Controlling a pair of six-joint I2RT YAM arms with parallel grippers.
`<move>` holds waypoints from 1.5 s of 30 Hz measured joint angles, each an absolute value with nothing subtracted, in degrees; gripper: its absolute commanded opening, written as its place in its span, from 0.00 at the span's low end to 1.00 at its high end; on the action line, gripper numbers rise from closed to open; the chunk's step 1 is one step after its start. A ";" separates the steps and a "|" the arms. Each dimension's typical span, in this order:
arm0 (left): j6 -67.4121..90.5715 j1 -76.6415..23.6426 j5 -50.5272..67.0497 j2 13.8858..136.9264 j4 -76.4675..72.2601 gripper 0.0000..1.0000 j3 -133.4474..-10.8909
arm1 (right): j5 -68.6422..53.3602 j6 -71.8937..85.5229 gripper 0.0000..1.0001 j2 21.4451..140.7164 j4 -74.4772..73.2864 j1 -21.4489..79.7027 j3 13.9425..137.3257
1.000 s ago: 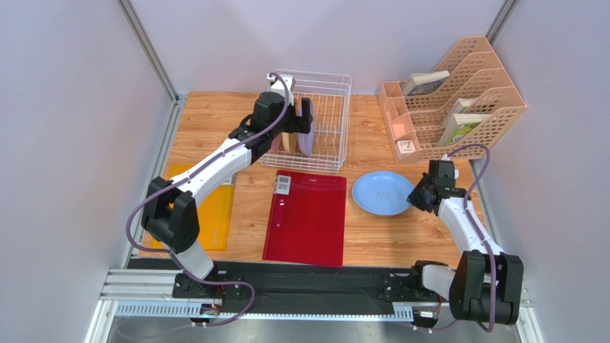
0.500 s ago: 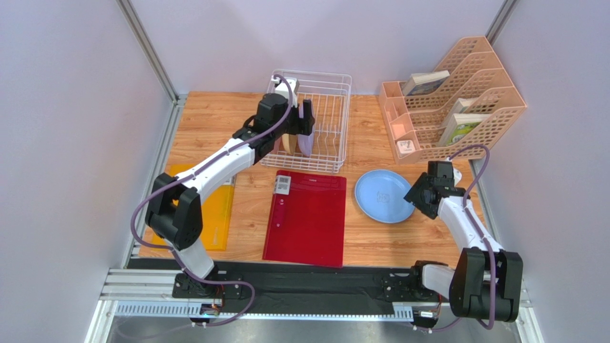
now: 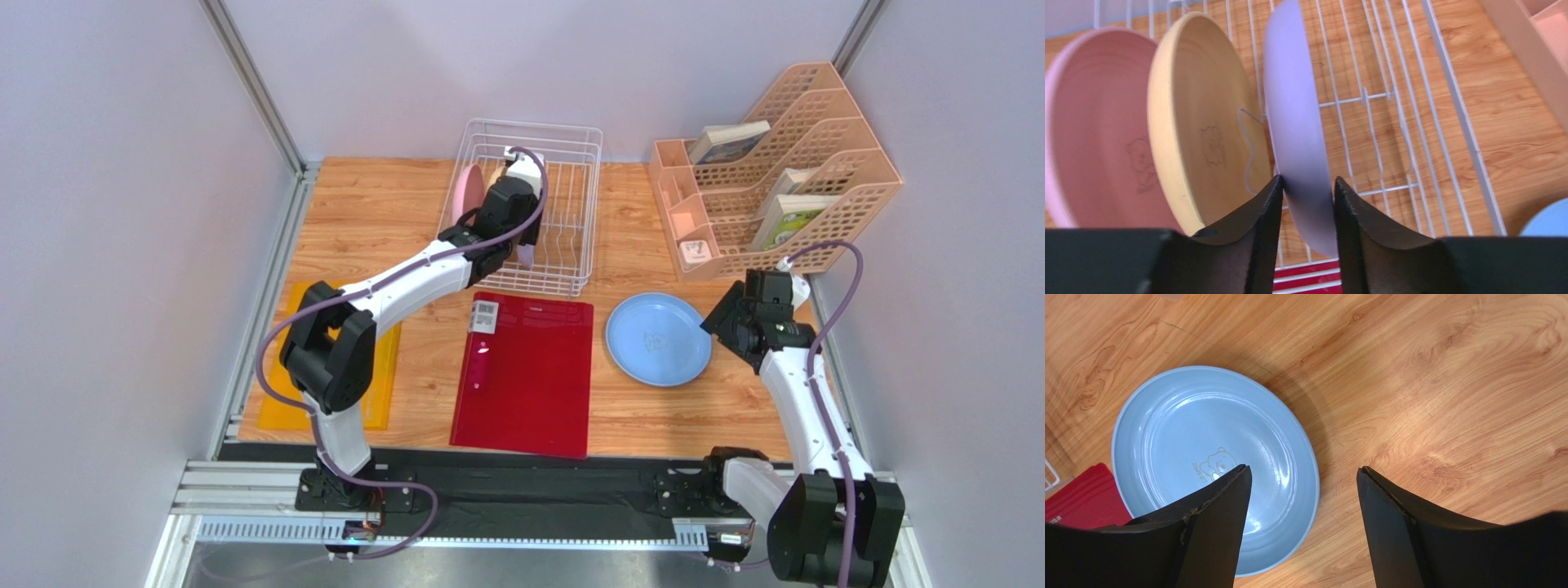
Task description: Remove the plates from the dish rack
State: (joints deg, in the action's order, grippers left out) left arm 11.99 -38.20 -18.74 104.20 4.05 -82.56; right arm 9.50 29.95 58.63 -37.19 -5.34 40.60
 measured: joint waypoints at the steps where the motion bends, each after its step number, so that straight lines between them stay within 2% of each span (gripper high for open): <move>1: 11.77 -38.41 -19.64 104.42 4.03 0.28 -82.72 | 9.54 29.93 0.69 58.39 -37.19 -5.34 40.73; 3: 10.07 -39.20 -22.98 104.92 4.03 0.20 -83.31 | 9.56 29.93 0.69 58.26 -37.32 -5.34 40.95; 4: 9.82 -39.51 -24.58 105.03 4.01 0.07 -83.57 | 9.54 29.93 0.69 58.26 -37.32 -5.34 40.97; 6: 8.43 -40.27 -28.42 105.45 3.68 0.00 -84.34 | 9.52 29.91 0.69 58.28 -37.41 -5.34 40.97; 16: -1.04 -44.25 -45.36 108.86 -0.27 0.00 -86.13 | 9.50 29.87 0.72 58.02 -37.60 -5.34 41.01; 26: -9.82 -46.37 -54.41 111.37 -3.55 0.00 -89.84 | 9.50 29.74 0.73 55.99 -38.72 -5.34 42.52; 32: -13.30 -46.52 -57.56 111.66 -6.44 0.00 -90.72 | 9.43 29.71 0.75 55.90 -38.92 -5.30 42.72; 45: -15.33 -46.52 -56.25 107.53 -4.29 0.00 -93.30 | 4.54 29.04 0.79 55.29 -37.47 -2.74 46.44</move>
State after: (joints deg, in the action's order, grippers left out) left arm -15.33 -46.52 -56.25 107.53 -4.29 -93.30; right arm 4.54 29.04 55.29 -37.47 -2.74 46.44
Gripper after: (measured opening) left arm 0.029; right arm 0.780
